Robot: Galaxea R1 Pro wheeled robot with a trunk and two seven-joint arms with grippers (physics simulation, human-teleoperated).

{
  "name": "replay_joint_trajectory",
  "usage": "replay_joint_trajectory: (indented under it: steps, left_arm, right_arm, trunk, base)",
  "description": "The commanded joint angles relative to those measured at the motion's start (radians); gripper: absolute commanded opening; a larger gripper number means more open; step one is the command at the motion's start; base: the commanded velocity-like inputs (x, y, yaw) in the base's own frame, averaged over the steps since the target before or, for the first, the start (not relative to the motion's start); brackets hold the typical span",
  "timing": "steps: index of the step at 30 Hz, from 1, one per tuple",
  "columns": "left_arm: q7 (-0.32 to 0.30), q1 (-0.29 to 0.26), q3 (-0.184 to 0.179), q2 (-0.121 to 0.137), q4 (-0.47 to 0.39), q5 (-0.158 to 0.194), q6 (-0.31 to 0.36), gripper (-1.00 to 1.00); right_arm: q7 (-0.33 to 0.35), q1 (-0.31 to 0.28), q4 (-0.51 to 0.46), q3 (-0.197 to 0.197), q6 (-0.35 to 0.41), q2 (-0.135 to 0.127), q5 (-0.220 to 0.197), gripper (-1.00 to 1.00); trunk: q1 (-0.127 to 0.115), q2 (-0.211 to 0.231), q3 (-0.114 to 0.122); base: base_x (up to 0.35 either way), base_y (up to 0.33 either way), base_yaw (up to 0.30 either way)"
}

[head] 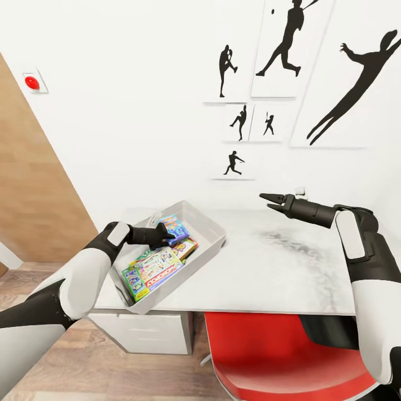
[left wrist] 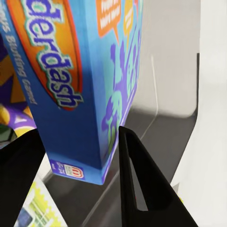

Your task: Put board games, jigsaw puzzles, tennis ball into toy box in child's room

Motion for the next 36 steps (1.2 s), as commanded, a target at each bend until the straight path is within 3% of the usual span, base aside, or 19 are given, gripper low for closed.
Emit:
replay_joint_trajectory:
  steps: [1, 28, 29, 36]
  left_arm:
    - [-0.004, 0.000, 0.007, -0.001, -0.001, -0.007, 0.005, -1.00]
    - [-0.004, 0.000, 0.007, -0.002, -0.001, -0.007, 0.008, -1.00]
    - [-0.004, 0.000, 0.007, -0.002, -0.001, -0.007, 0.008, 1.00]
    - [-0.004, 0.000, 0.010, -0.002, -0.001, -0.007, 0.008, 1.00]
  right_arm:
    - [0.007, -0.001, 0.000, -0.001, 0.004, 0.000, 0.005, 1.00]
    - [0.007, -0.001, -0.001, -0.002, 0.004, 0.000, 0.006, 1.00]
    - [0.007, -0.001, -0.001, -0.002, 0.004, 0.000, 0.006, 1.00]
    - [0.007, 0.019, -0.001, -0.004, 0.004, 0.000, 0.006, 1.00]
  trunk:
    - [0.000, -0.001, -0.001]
    - [0.000, -0.001, -0.001]
    - [0.000, -0.001, -0.001]
    - [0.000, -0.001, -0.001]
  base:
    - [0.000, 0.000, 0.000]
    - [-0.020, -0.040, 0.000]
    - [-0.004, -0.006, 0.000]
    - [-0.001, -0.001, 0.000]
